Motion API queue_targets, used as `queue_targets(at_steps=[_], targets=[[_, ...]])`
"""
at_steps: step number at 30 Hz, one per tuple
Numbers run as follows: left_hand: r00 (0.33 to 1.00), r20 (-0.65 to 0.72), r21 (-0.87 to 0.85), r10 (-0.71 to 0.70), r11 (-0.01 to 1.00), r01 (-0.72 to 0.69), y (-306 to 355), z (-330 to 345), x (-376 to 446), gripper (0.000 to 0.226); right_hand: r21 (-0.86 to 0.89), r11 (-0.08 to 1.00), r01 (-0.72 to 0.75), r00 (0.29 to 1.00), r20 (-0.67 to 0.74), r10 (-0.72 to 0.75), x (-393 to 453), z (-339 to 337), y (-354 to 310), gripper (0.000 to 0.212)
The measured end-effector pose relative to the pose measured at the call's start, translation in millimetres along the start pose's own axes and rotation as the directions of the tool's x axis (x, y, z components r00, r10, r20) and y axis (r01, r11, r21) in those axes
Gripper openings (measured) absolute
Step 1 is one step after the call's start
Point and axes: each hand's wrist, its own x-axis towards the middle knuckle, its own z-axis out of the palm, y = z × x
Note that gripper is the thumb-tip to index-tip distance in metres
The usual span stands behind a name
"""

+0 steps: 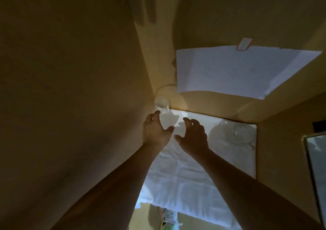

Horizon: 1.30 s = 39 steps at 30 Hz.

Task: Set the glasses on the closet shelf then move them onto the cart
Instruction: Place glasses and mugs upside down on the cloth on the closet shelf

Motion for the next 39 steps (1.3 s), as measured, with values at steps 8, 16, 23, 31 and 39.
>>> queue_targets(at_steps=[8,16,23,31,39], targets=[[0.992,-0.122,-0.001,0.016,1.000,-0.016,-24,39,54,0.071,0.057,0.998,-0.040,0.999,-0.003,0.040,59,31,17,0.077],[0.974,-0.222,0.016,0.052,0.999,-0.050,-31,68,89,0.086,0.032,0.998,-0.050,0.998,0.038,0.049,78,65,31,0.076],[0.943,-0.289,0.082,0.163,0.986,-0.146,-37,83,111,0.071,0.039,0.997,-0.068,0.997,0.035,0.067,85,79,48,0.075],[0.982,-0.187,-0.032,-0.007,0.999,0.001,-26,86,114,0.066,0.048,0.993,-0.109,0.994,0.010,0.108,77,78,68,0.074],[0.992,-0.075,-0.122,0.101,0.986,-0.110,1,116,71,0.068,0.043,0.982,-0.181,0.981,-0.069,0.184,59,52,101,0.073]])
